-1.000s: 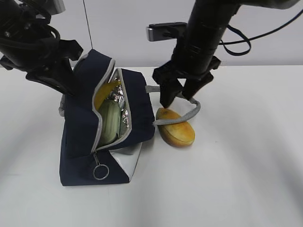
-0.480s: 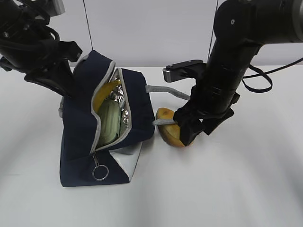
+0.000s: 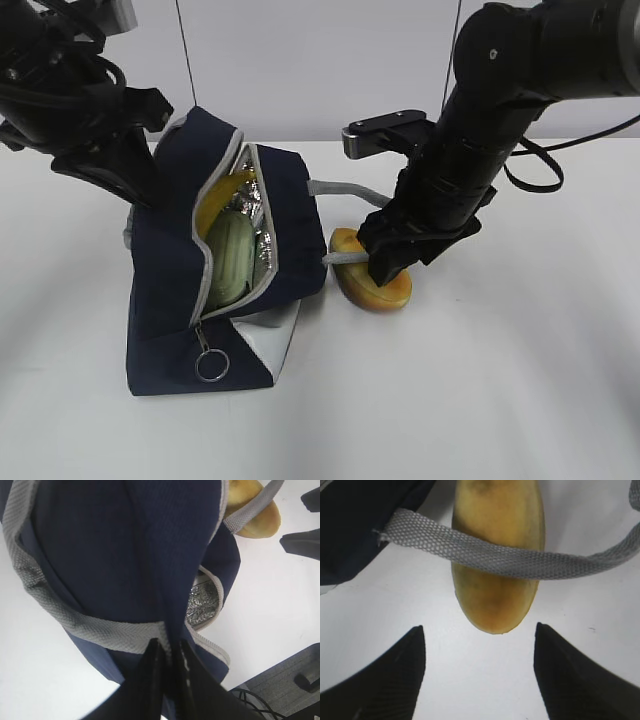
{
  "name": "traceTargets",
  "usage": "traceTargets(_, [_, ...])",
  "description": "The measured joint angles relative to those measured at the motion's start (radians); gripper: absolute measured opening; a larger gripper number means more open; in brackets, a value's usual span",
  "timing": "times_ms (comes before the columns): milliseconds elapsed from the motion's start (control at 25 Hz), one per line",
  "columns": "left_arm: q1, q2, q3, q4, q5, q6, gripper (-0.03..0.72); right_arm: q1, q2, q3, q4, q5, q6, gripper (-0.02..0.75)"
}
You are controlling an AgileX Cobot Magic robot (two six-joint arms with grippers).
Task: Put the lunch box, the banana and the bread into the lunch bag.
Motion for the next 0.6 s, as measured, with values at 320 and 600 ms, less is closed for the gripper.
traceTargets(320, [0.0, 0.0, 0.0, 0.002, 0.0, 0.0, 0.017, 0.0, 0.0, 0.0, 0.004, -0.021, 0.013, 0.543])
traceTargets(600, [0.0, 0.0, 0.0, 0.002, 0.0, 0.0, 0.017, 0.0, 0.047, 0.0, 0.01, 0.007, 0.032, 0.654])
